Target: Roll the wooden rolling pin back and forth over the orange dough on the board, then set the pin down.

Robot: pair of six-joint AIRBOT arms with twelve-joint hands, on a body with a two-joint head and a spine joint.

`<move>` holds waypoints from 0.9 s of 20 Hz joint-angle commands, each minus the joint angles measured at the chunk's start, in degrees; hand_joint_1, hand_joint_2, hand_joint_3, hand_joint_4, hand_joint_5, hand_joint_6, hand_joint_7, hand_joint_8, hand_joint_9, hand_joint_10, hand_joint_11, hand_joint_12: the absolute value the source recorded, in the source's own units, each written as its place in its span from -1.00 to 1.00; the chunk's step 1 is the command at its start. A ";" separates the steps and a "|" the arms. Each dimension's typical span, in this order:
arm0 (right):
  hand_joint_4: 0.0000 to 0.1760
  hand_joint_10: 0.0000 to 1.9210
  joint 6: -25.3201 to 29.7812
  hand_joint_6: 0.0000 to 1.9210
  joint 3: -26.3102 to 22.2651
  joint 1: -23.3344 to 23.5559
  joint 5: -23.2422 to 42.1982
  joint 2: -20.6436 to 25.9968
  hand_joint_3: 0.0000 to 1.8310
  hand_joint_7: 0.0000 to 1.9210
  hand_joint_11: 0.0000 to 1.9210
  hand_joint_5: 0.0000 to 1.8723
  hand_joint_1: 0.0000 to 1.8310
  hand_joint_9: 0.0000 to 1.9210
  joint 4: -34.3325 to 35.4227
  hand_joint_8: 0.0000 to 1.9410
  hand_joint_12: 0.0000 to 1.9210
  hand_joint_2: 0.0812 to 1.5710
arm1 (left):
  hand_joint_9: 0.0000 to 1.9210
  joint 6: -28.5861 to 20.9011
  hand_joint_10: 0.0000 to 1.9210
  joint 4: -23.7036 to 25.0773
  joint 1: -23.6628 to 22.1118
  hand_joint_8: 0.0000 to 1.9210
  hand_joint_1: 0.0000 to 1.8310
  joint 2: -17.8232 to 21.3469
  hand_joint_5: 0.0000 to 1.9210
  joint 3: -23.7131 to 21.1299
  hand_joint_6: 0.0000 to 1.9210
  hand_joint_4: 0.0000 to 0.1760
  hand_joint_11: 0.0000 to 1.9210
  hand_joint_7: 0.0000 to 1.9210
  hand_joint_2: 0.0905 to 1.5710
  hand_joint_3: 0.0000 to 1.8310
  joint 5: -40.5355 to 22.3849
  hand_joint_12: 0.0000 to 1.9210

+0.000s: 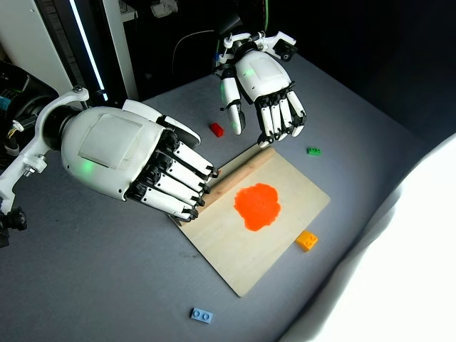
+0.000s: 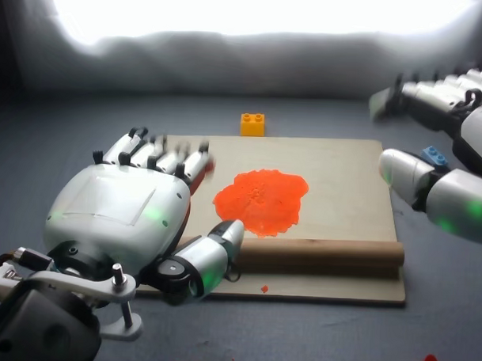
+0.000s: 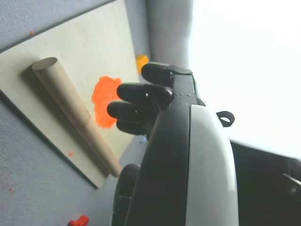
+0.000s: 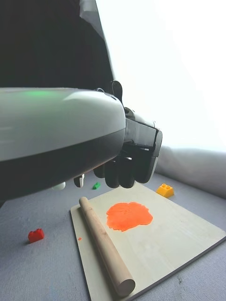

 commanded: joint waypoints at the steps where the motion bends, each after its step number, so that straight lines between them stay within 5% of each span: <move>1: -1.00 -0.99 0.03 -0.99 -0.17 0.27 6.76 0.37 -0.98 -0.85 -1.00 -0.84 -1.00 -0.89 -2.72 -1.00 -0.80 0.80 | -1.00 -0.07 -1.00 4.87 -0.42 -1.00 -1.00 -0.10 -1.00 0.26 -1.00 -1.00 -1.00 -1.00 0.78 -0.94 -4.73 -1.00; 13: -1.00 -1.00 -0.41 -1.00 0.03 -0.14 8.39 -1.62 -1.00 -0.86 -1.00 -0.85 -1.00 -0.89 -2.63 -1.00 -0.80 0.82 | -1.00 -4.36 -1.00 7.49 2.25 -1.00 -1.00 -1.80 -1.00 1.50 -1.00 -1.00 -1.00 -1.00 0.77 -0.97 -7.22 -1.00; 18: -1.00 -1.00 -9.92 -0.99 0.78 -0.49 11.87 -7.76 -1.00 -0.85 -1.00 -0.84 -1.00 -0.90 3.37 -1.00 -0.86 0.81 | -1.00 -5.93 -1.00 9.66 4.97 -1.00 -1.00 -4.42 -1.00 3.28 -1.00 -1.00 -1.00 -1.00 0.77 -0.98 -8.55 -1.00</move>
